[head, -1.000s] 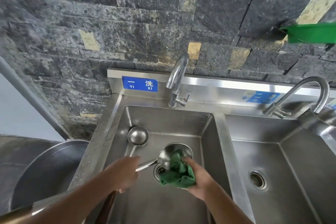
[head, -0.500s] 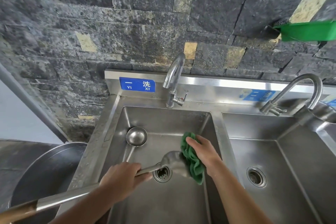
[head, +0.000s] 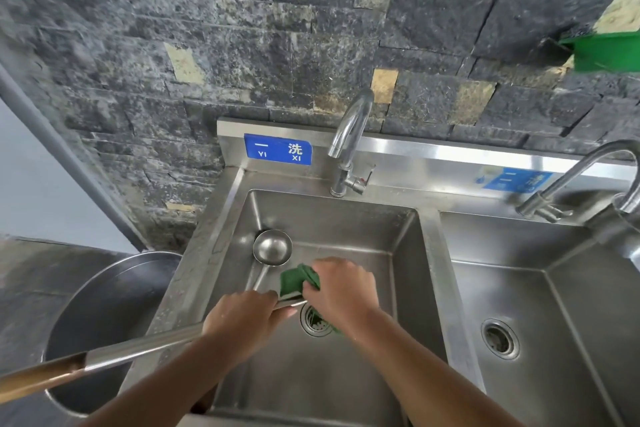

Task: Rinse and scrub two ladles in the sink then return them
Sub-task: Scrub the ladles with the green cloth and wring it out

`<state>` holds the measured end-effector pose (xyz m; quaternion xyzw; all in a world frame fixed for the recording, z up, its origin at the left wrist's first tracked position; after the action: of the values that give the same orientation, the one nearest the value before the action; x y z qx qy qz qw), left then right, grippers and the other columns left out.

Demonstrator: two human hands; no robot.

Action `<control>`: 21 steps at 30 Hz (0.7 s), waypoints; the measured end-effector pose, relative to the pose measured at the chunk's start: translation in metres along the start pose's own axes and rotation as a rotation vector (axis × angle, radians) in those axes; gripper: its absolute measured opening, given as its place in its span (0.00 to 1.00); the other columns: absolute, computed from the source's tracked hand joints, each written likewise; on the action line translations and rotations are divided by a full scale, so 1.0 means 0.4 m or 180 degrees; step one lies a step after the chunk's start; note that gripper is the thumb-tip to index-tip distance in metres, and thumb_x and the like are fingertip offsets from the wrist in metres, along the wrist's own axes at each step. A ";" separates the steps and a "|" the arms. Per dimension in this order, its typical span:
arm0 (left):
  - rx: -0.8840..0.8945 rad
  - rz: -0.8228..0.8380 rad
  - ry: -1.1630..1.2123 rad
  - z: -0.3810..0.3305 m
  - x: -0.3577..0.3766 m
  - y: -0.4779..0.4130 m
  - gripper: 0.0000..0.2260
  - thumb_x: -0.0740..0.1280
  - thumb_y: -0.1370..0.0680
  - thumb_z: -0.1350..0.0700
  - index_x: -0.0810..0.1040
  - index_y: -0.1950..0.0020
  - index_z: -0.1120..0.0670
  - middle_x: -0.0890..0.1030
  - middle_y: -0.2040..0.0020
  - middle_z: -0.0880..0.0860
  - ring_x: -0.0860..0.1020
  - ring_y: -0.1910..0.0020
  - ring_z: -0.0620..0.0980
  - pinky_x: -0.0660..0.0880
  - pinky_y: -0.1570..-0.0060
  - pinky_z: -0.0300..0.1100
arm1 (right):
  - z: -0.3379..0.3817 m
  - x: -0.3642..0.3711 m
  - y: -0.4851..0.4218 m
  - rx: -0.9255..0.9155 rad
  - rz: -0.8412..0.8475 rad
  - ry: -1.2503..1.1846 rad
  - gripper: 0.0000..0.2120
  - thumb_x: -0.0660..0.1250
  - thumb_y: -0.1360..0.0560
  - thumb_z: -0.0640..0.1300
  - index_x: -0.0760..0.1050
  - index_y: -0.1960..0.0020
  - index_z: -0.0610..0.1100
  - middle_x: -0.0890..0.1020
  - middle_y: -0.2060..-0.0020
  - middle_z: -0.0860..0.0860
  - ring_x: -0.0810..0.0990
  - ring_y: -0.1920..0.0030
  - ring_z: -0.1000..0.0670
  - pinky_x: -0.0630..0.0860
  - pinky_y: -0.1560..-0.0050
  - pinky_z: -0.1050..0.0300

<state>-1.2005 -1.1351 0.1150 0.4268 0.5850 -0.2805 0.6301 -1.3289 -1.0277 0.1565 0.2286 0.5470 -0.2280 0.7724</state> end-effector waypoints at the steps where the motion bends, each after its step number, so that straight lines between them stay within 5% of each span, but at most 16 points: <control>1: -0.0009 -0.0044 0.0041 0.008 -0.003 0.000 0.26 0.51 0.22 0.30 0.76 0.48 0.50 0.83 0.52 0.52 0.82 0.52 0.56 0.74 0.56 0.47 | -0.019 -0.002 0.009 0.0148 -0.0187 -0.0178 0.11 0.62 0.27 0.56 0.71 0.57 0.48 0.81 0.59 0.52 0.81 0.58 0.46 0.78 0.57 0.53; 5: 0.0065 -0.0130 0.0053 0.030 0.007 0.020 0.26 0.51 0.22 0.30 0.74 0.51 0.50 0.83 0.54 0.52 0.82 0.55 0.57 0.75 0.57 0.48 | -0.160 0.025 -0.007 0.1422 -0.0018 -0.1344 0.12 0.64 0.30 0.57 0.77 0.57 0.49 0.82 0.64 0.52 0.82 0.62 0.49 0.81 0.59 0.51; 10: 0.0149 -0.0126 0.0042 0.023 0.002 0.030 0.25 0.50 0.22 0.30 0.72 0.51 0.49 0.83 0.56 0.51 0.82 0.57 0.56 0.76 0.58 0.47 | -0.308 0.110 -0.086 0.2195 0.0770 -0.2074 0.13 0.69 0.27 0.52 0.83 0.54 0.43 0.85 0.57 0.43 0.84 0.55 0.44 0.81 0.45 0.44; 14: 0.0317 0.0078 -0.0348 -0.002 -0.008 0.020 0.24 0.51 0.21 0.31 0.73 0.47 0.50 0.83 0.52 0.52 0.82 0.52 0.57 0.70 0.58 0.46 | -0.258 0.130 -0.130 0.1951 0.1068 -0.1195 0.25 0.68 0.32 0.59 0.80 0.45 0.41 0.84 0.51 0.44 0.84 0.52 0.43 0.82 0.50 0.49; 17: 0.0326 0.0187 -0.0447 -0.018 0.008 0.010 0.25 0.52 0.21 0.31 0.73 0.44 0.50 0.83 0.50 0.52 0.82 0.50 0.58 0.73 0.54 0.47 | -0.141 0.087 -0.135 0.1439 0.0863 -0.0232 0.22 0.66 0.28 0.57 0.77 0.40 0.45 0.82 0.44 0.47 0.81 0.44 0.43 0.75 0.49 0.55; 21: 0.0035 0.0354 -0.0172 -0.027 0.040 0.000 0.24 0.53 0.20 0.33 0.75 0.43 0.51 0.82 0.47 0.54 0.81 0.47 0.59 0.74 0.51 0.49 | 0.000 0.084 -0.078 0.0461 0.0413 0.0430 0.12 0.65 0.25 0.51 0.78 0.46 0.46 0.83 0.50 0.47 0.81 0.46 0.43 0.72 0.53 0.53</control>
<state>-1.2034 -1.1236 0.0997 0.4543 0.5416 -0.2598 0.6579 -1.3376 -1.0557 0.1213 0.3336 0.5639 -0.2005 0.7284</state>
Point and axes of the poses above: each hand's wrist, its own y-axis away from the middle knuckle, its own x-axis out of the palm, z = x × y, the point moved 3 cm from there along -y, towards the middle knuckle
